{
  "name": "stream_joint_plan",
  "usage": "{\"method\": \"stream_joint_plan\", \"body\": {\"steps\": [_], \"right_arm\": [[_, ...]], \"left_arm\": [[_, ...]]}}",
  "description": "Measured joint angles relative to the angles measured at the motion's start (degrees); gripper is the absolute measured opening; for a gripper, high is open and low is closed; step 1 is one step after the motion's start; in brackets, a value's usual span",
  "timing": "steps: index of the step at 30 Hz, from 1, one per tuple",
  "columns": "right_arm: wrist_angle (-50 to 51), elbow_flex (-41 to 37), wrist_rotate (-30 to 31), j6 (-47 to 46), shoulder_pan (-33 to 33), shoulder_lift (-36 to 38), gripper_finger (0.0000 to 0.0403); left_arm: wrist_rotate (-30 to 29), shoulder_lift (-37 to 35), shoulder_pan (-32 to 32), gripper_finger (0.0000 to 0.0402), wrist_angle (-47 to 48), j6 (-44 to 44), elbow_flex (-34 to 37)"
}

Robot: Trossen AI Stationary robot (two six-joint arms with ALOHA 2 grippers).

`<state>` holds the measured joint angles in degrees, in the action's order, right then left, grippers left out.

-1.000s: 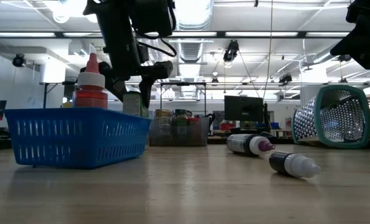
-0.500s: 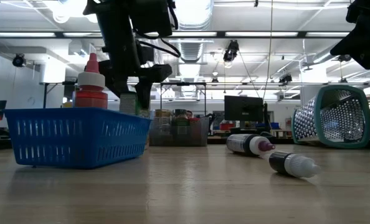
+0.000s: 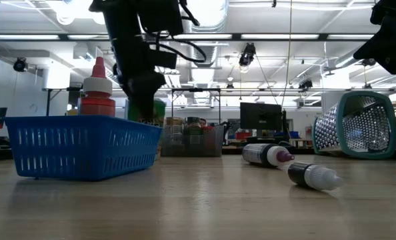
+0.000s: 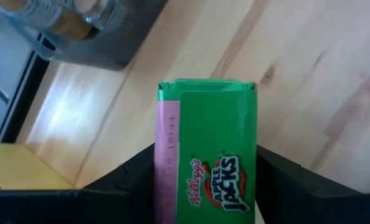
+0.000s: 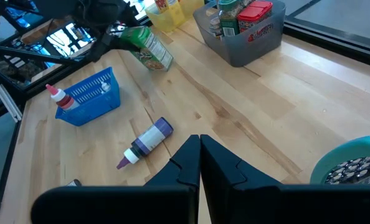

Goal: Pick & Place Kitchen Items
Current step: Put the green cereal box into the yellow bin

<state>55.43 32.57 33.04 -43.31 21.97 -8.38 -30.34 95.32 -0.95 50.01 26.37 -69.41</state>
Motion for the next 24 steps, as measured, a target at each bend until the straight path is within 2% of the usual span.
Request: {"method": "stream_joint_plan", "body": {"steps": [13, 24], "right_arm": [[0.0, 0.0, 0.0, 0.0, 0.0, 0.0, 0.0008], [0.0, 0.0, 0.0, 0.0, 0.0, 0.0, 0.0008]], "left_arm": [[0.7, -11.8, 0.0, 0.0218, 3.0, -9.6, 0.3], [-2.3, -22.7, 0.1, 0.0218, 10.7, -10.0, 0.6]]}}
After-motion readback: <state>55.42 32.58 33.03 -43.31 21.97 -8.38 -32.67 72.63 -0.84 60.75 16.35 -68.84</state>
